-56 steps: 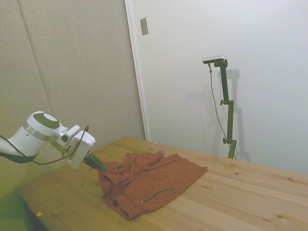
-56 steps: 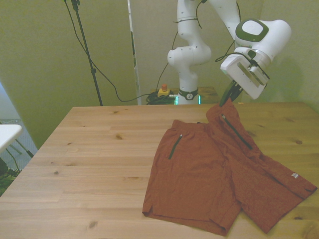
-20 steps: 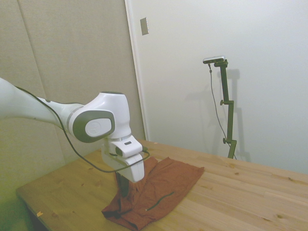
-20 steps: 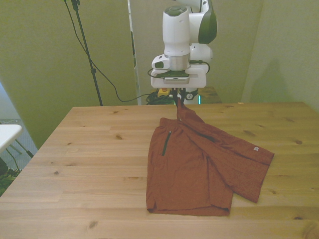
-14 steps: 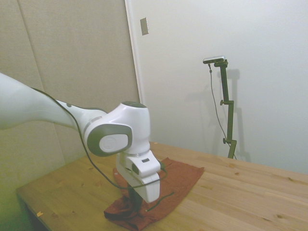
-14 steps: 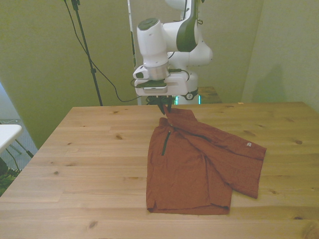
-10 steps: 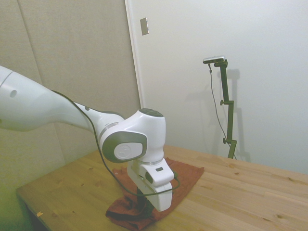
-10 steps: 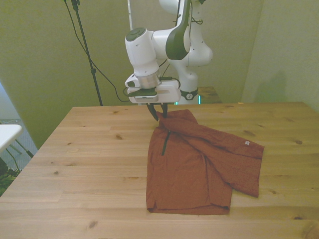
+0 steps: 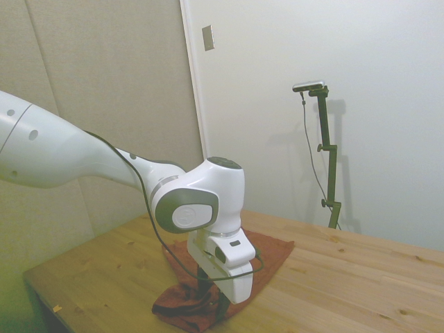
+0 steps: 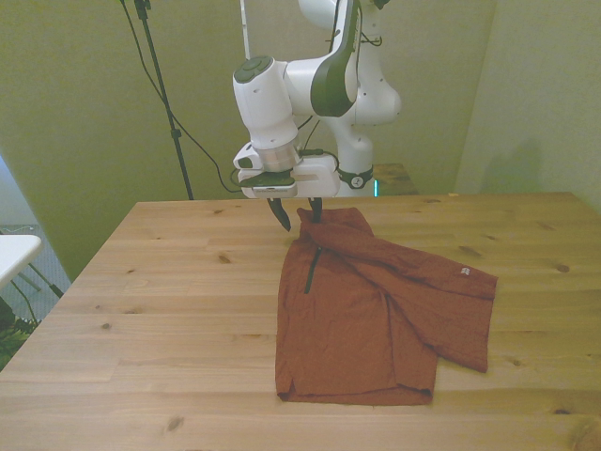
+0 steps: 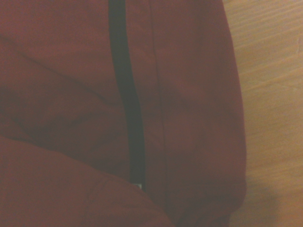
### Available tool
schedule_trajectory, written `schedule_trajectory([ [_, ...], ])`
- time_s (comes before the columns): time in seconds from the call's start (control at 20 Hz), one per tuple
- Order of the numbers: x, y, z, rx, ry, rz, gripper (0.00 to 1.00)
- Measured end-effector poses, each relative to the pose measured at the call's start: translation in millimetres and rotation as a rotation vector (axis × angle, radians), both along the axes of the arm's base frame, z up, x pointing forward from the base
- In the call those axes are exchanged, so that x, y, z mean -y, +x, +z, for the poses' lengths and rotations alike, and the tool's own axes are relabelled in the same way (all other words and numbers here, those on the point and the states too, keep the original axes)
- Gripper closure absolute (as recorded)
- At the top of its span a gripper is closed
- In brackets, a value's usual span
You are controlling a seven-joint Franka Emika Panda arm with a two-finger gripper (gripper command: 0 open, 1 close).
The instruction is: Fold the shorts
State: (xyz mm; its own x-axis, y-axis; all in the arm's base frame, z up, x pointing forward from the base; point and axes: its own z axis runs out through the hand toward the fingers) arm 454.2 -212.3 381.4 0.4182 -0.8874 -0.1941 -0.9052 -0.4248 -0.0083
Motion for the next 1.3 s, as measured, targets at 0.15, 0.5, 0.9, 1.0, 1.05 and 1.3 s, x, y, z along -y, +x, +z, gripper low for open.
schedule_trajectory([
  [0.15,6.7,-4.3,9.3,0.011,0.000,-0.014,0.00],
  [0.5,-28.4,-7.4,81.8,0.108,-0.093,0.106,0.00],
  [0.9,-213.1,-19.1,110.2,0.285,-0.404,0.416,0.00],
  [1.0,-245.2,-15.5,89.0,0.329,-0.497,0.485,0.00],
  [1.05,-260.1,-13.0,78.4,0.353,-0.541,0.523,0.00],
  [1.3,-324.8,5.6,37.1,0.483,-0.752,0.692,0.00],
])
